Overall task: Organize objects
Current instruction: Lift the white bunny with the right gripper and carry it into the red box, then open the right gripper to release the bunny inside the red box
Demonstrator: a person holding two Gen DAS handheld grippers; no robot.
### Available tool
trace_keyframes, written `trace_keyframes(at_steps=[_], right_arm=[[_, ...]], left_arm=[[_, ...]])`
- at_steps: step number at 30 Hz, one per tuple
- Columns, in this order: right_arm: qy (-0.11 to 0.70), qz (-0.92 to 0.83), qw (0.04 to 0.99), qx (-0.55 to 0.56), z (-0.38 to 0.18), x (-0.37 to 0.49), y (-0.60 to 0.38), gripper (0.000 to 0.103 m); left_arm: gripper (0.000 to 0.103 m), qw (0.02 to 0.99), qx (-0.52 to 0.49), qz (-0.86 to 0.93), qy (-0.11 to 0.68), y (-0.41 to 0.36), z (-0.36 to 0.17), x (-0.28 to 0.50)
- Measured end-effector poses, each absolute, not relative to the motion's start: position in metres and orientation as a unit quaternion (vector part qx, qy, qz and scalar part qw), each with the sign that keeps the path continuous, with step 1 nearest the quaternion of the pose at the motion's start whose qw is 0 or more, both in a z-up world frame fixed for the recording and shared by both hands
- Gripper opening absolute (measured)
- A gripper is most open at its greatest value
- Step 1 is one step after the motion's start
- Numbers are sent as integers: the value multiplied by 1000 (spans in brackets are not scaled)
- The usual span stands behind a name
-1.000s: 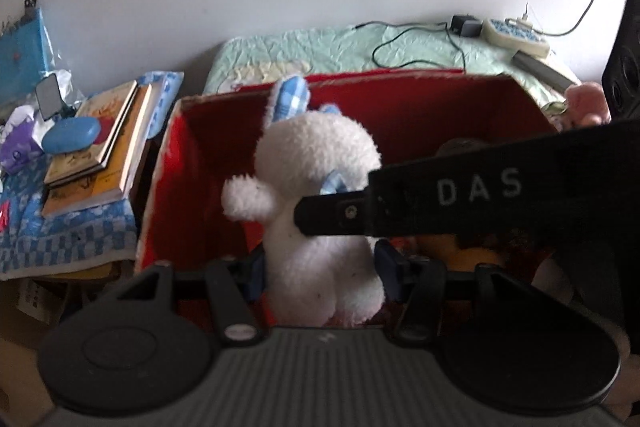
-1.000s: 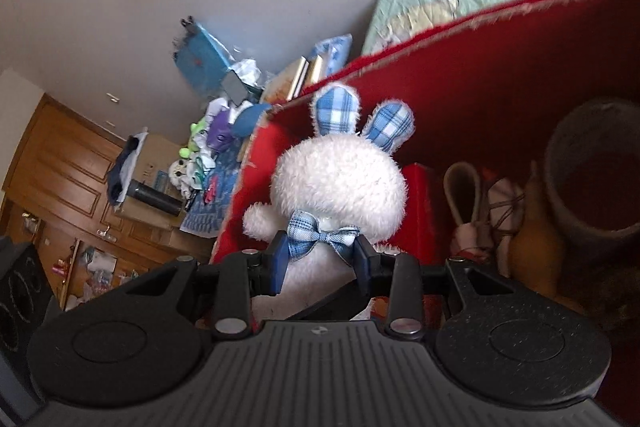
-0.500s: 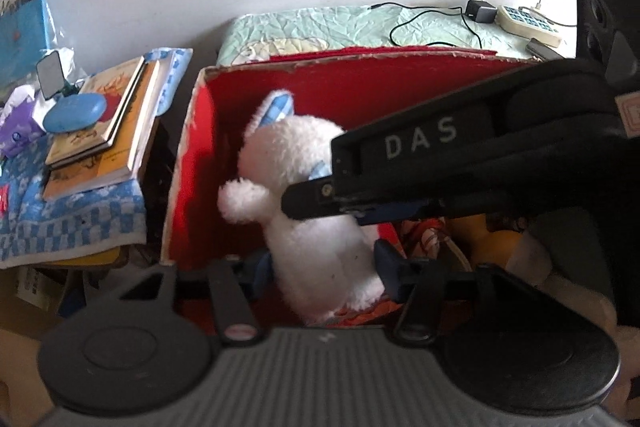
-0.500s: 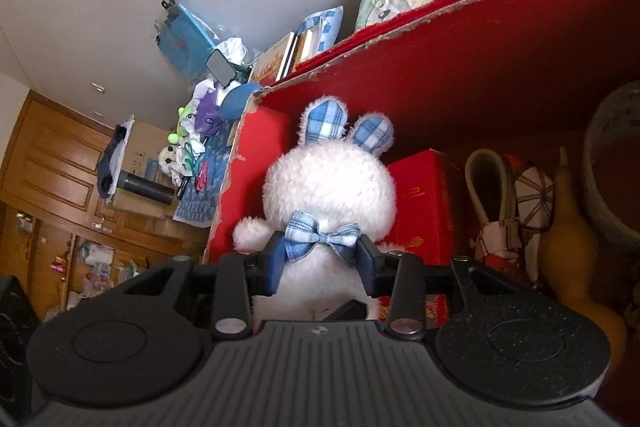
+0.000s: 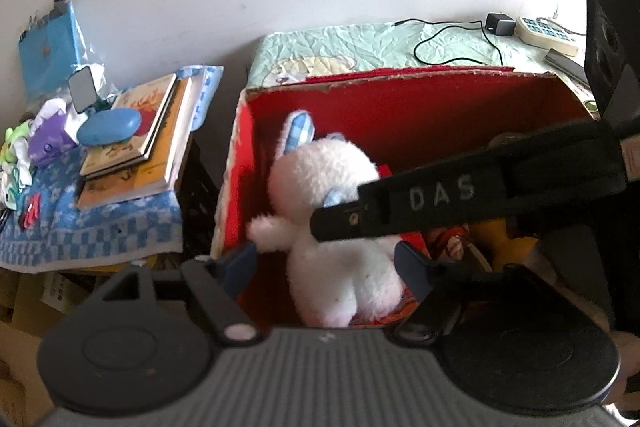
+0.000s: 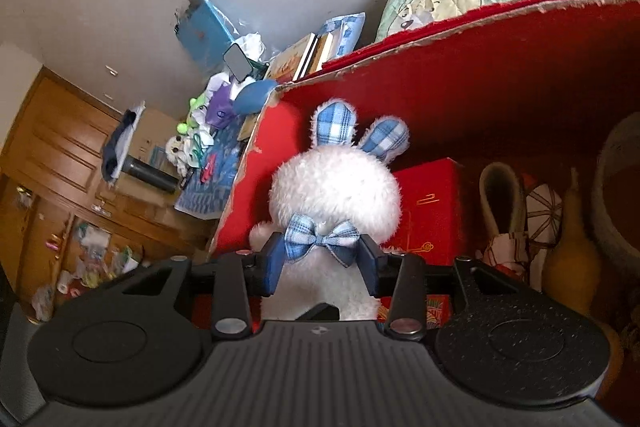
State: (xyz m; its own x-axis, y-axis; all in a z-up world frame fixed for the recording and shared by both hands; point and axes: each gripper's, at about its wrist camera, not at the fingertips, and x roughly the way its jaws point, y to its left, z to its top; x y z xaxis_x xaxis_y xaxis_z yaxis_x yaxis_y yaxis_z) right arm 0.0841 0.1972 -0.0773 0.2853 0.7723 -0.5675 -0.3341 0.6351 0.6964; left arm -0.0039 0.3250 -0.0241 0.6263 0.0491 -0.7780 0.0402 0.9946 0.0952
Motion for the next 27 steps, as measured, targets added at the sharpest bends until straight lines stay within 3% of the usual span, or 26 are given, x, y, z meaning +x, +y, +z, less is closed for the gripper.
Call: trace_keyframes(at_steps=[27], right_arm=[[366, 263, 845, 289, -45, 25, 95, 43]], left_arm=[[78, 890, 65, 5, 452, 280, -13, -7]])
